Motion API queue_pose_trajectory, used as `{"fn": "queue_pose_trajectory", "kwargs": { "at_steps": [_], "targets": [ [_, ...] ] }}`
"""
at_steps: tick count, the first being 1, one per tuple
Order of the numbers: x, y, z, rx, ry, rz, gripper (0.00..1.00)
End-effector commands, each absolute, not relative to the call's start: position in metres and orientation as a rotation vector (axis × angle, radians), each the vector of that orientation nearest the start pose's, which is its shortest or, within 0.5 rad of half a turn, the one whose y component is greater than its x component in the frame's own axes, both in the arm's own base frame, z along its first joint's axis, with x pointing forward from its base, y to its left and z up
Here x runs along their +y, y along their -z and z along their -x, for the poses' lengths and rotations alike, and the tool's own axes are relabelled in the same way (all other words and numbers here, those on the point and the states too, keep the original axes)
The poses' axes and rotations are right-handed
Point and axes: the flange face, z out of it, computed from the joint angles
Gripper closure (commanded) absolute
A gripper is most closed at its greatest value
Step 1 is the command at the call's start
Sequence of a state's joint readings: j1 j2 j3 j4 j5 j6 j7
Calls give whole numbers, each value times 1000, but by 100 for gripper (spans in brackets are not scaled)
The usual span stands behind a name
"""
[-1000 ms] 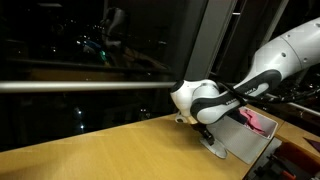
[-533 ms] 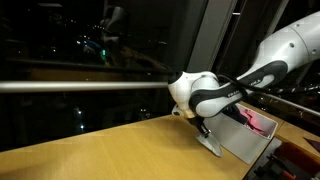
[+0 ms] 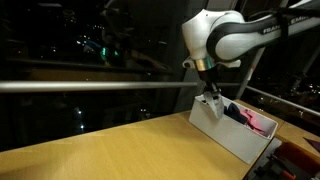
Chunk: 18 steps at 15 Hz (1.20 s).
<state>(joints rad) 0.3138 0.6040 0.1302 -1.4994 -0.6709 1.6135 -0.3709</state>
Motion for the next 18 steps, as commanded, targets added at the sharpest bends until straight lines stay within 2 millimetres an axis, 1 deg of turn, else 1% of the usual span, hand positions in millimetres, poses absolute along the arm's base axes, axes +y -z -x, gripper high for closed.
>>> {"fn": "queue_pose_trajectory", "kwargs": {
  "at_steps": [1, 2, 4, 5, 6, 7, 8, 9, 11, 13, 16, 17, 18],
  "targets": [
    [158, -377, -612, 1057, 516, -2238, 98],
    [139, -395, -610, 1030, 497, -2259, 98],
    [94, -424, -606, 982, 470, -2302, 98],
    [71, -433, -604, 961, 460, -2323, 98],
    [54, -439, -603, 945, 449, -2343, 97],
    [38, -441, -603, 936, 433, -2369, 68],
    [24, -442, -602, 930, 412, -2387, 67],
    [13, -443, -600, 926, 389, -2407, 60],
    [-2, -442, -594, 923, 327, -2452, 47],
    [-10, -439, -584, 918, 264, -2495, 32],
    [-18, -433, -568, 913, 194, -2552, 11],
    [-19, -432, -564, 894, 172, -2596, 2],
    [-19, -430, -560, 881, 154, -2638, 0]
  ]
}}
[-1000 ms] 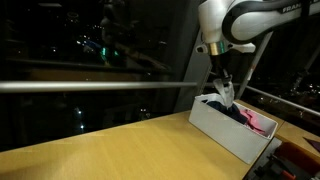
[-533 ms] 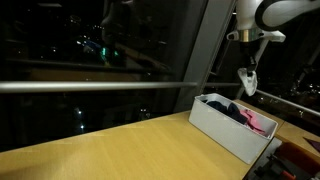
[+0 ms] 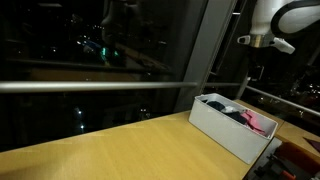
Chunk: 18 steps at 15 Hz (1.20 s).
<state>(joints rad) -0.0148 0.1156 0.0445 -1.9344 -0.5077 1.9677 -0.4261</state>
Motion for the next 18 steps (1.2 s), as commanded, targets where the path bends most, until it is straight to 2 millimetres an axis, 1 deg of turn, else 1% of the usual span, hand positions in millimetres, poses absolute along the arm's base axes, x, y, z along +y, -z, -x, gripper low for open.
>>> {"fn": "queue_pose_trajectory", "kwargs": {
  "at_steps": [1, 2, 3, 5, 18],
  "targets": [
    [-15, -426, -575, -1147, -276, 3341, 14],
    [-16, -425, -571, -1126, -258, 3332, 6],
    [-17, -424, -567, -1117, -253, 3328, 0],
    [-17, -425, -565, -1111, -250, 3325, 0],
    [-17, -425, -564, -1110, -250, 3325, 0]
  ]
}}
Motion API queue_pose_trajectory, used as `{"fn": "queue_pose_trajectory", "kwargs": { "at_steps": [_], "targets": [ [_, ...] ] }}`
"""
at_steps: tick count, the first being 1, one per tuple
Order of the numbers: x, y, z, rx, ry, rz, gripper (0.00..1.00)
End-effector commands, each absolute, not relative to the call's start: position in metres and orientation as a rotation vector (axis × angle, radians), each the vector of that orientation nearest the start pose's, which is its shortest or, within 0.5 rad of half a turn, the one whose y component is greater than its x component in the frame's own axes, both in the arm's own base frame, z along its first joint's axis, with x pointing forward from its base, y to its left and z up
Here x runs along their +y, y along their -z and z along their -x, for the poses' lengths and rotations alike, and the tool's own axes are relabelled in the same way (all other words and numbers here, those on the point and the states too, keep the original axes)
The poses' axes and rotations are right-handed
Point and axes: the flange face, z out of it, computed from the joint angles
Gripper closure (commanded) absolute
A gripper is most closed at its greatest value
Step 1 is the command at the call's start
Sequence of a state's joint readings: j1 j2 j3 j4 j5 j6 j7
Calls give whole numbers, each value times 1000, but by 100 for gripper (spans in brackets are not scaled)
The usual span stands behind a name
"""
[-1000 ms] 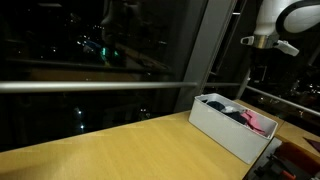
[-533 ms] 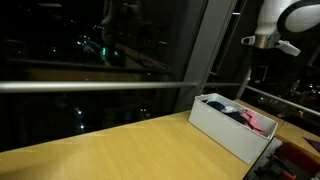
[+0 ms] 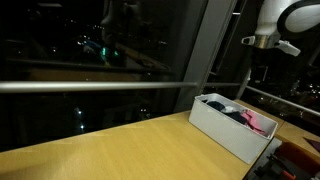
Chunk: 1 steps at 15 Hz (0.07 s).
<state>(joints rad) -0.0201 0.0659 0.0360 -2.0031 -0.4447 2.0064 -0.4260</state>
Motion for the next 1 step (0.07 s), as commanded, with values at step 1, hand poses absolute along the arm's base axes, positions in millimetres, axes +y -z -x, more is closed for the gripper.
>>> {"fn": "queue_pose_trajectory", "kwargs": {
  "at_steps": [1],
  "targets": [
    [-17, -425, -564, -1110, -250, 3325, 0]
  ]
}}
